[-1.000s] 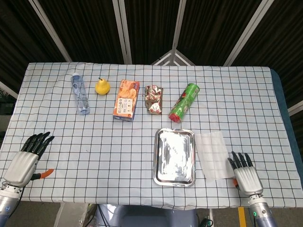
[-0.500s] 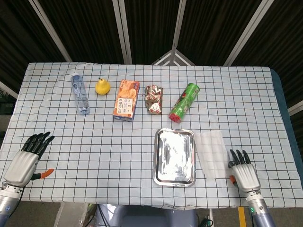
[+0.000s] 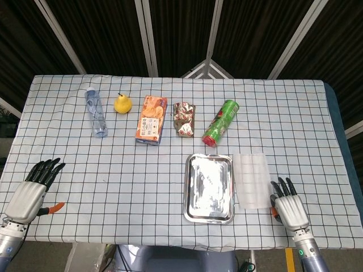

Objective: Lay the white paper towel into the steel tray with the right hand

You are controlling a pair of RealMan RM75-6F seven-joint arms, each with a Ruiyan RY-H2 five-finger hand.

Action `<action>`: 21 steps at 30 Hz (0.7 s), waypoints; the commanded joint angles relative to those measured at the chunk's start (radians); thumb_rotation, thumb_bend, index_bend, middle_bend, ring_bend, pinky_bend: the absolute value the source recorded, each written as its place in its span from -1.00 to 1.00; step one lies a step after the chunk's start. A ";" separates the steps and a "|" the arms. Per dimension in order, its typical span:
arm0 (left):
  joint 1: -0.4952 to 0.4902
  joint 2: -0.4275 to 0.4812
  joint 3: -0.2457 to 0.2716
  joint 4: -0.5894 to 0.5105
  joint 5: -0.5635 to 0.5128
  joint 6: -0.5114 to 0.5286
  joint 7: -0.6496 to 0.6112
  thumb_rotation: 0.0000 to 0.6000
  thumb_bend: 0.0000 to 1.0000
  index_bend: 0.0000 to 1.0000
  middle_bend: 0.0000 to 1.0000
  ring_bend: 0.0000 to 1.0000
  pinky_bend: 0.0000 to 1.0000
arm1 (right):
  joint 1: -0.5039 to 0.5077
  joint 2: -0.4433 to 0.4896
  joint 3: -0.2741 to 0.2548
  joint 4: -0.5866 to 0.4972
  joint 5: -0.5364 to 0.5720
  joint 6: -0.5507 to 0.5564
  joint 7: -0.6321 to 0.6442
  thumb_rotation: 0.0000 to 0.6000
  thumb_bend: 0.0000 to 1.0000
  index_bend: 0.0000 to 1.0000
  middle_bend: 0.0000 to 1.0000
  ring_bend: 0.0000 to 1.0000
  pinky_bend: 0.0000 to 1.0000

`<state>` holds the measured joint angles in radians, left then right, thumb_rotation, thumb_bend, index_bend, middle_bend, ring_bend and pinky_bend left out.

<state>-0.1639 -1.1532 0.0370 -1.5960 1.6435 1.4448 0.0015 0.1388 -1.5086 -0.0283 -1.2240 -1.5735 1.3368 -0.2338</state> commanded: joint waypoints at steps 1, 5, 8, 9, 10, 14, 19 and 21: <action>0.000 0.000 0.000 0.000 0.000 0.000 0.000 1.00 -0.99 -1.00 -1.00 -1.00 -1.00 | 0.001 0.002 -0.001 -0.002 -0.005 0.006 0.006 1.00 0.01 0.28 -0.62 -1.00 -1.00; 0.000 0.000 0.000 0.000 0.000 0.000 0.000 1.00 -0.99 -1.00 -1.00 -1.00 -1.00 | 0.001 0.007 -0.002 -0.011 -0.014 0.019 0.010 1.00 0.03 0.28 -0.62 -1.00 -1.00; 0.000 0.000 0.000 0.000 0.000 0.000 0.000 1.00 -0.99 -1.00 -1.00 -1.00 -1.00 | 0.003 0.015 -0.002 -0.030 -0.026 0.034 0.015 1.00 0.03 0.28 -0.62 -1.00 -1.00; 0.000 0.000 0.000 0.000 0.000 0.000 0.000 1.00 -0.99 -1.00 -1.00 -1.00 -1.00 | 0.004 0.019 -0.002 -0.039 -0.033 0.041 0.016 1.00 0.03 0.28 -0.62 -1.00 -1.00; 0.000 0.000 0.000 0.000 0.000 0.000 0.000 1.00 -0.99 -1.00 -1.00 -1.00 -1.00 | 0.005 0.025 -0.002 -0.056 -0.044 0.053 0.017 1.00 0.03 0.28 -0.62 -1.00 -1.00; -0.001 0.000 0.000 0.000 0.001 -0.001 0.001 1.00 -0.99 -1.00 -1.00 -1.00 -1.00 | 0.017 0.056 0.006 -0.140 -0.091 0.099 0.008 1.00 0.03 0.28 -0.62 -1.00 -1.00; 0.000 0.000 0.000 0.000 0.000 0.000 0.001 1.00 -0.99 -1.00 -1.00 -1.00 -1.00 | 0.042 0.102 0.047 -0.277 -0.122 0.136 -0.027 1.00 0.03 0.28 -0.62 -1.00 -1.00; 0.000 0.000 0.000 0.000 0.000 0.000 0.001 1.00 -0.99 -1.00 -1.00 -1.00 -1.00 | 0.053 0.123 0.068 -0.341 -0.125 0.144 -0.044 1.00 0.03 0.28 -0.62 -1.00 -1.00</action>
<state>-0.1640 -1.1529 0.0372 -1.5962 1.6435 1.4447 0.0021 0.1727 -1.4200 0.0077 -1.4887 -1.6823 1.4592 -0.2511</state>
